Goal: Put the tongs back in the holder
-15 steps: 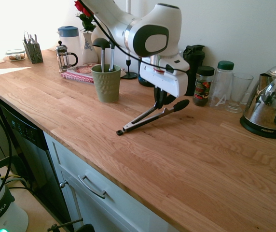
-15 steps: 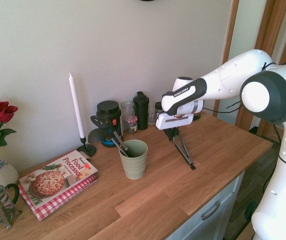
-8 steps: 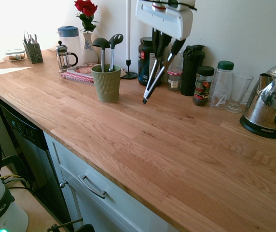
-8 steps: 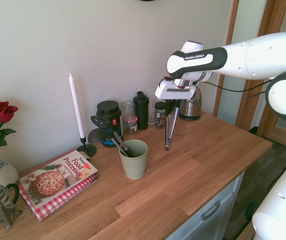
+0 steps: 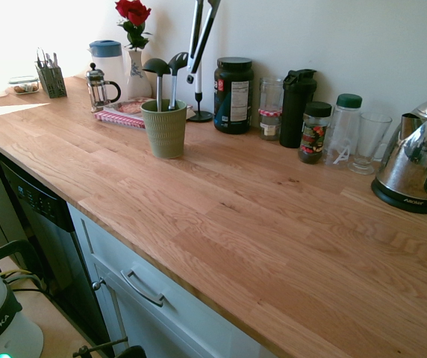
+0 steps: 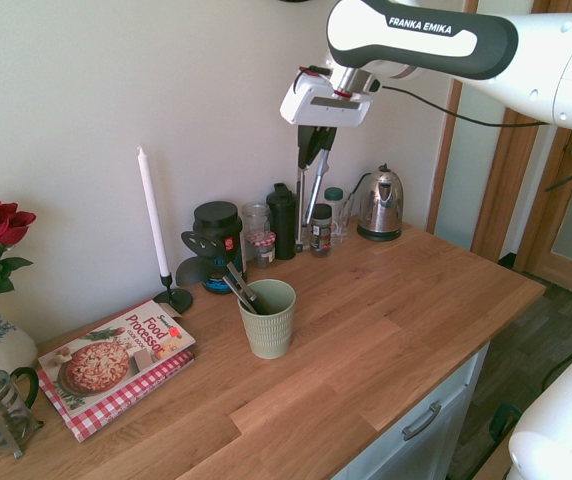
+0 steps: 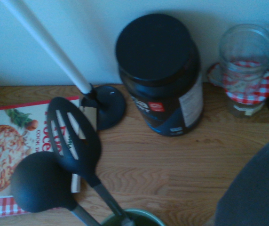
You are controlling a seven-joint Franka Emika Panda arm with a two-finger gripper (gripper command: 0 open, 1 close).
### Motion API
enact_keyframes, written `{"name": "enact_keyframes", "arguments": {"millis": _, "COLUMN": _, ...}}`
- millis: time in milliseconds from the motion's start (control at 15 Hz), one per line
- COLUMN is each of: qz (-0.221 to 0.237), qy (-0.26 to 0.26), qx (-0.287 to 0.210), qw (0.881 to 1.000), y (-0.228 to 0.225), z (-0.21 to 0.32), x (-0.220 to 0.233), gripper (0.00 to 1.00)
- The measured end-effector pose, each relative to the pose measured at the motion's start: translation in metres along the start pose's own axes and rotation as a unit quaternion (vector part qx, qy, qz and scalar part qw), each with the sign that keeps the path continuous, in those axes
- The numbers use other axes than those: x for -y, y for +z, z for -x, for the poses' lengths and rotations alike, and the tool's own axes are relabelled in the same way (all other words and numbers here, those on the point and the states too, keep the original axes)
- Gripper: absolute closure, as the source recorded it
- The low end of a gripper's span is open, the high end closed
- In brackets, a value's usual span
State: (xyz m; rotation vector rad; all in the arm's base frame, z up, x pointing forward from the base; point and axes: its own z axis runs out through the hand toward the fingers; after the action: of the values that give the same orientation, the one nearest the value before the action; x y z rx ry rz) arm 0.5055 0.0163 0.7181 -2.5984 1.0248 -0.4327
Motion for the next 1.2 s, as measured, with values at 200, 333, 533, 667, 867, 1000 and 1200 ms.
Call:
{"name": "enact_keyframes", "arguments": {"millis": 200, "qz": 0.006, "qy": -0.019, "qx": -0.043, "qw": 0.999, "y": 0.04, "z": 0.046, "x": 0.039, "gripper": 1.0}}
{"name": "enact_keyframes", "arguments": {"millis": 333, "qz": 0.025, "qy": -0.023, "qx": -0.044, "qw": 0.998, "y": 0.075, "z": 0.066, "x": 0.041, "gripper": 1.0}}
{"name": "enact_keyframes", "arguments": {"millis": 533, "qz": 0.045, "qy": -0.021, "qx": -0.038, "qw": 0.998, "y": 0.107, "z": 0.072, "x": 0.027, "gripper": 1.0}}
{"name": "enact_keyframes", "arguments": {"millis": 667, "qz": 0.052, "qy": -0.017, "qx": -0.033, "qw": 0.998, "y": 0.121, "z": 0.071, "x": 0.018, "gripper": 1.0}}
{"name": "enact_keyframes", "arguments": {"millis": 867, "qz": 0.056, "qy": -0.018, "qx": -0.031, "qw": 0.998, "y": 0.151, "z": 0.069, "x": 0.001, "gripper": 1.0}}
{"name": "enact_keyframes", "arguments": {"millis": 1000, "qz": 0.057, "qy": -0.037, "qx": -0.023, "qw": 0.997, "y": 0.17, "z": 0.071, "x": -0.004, "gripper": 1.0}}
{"name": "enact_keyframes", "arguments": {"millis": 1200, "qz": 0.062, "qy": -0.081, "qx": -0.004, "qw": 0.995, "y": 0.184, "z": 0.077, "x": -0.002, "gripper": 0.0}}
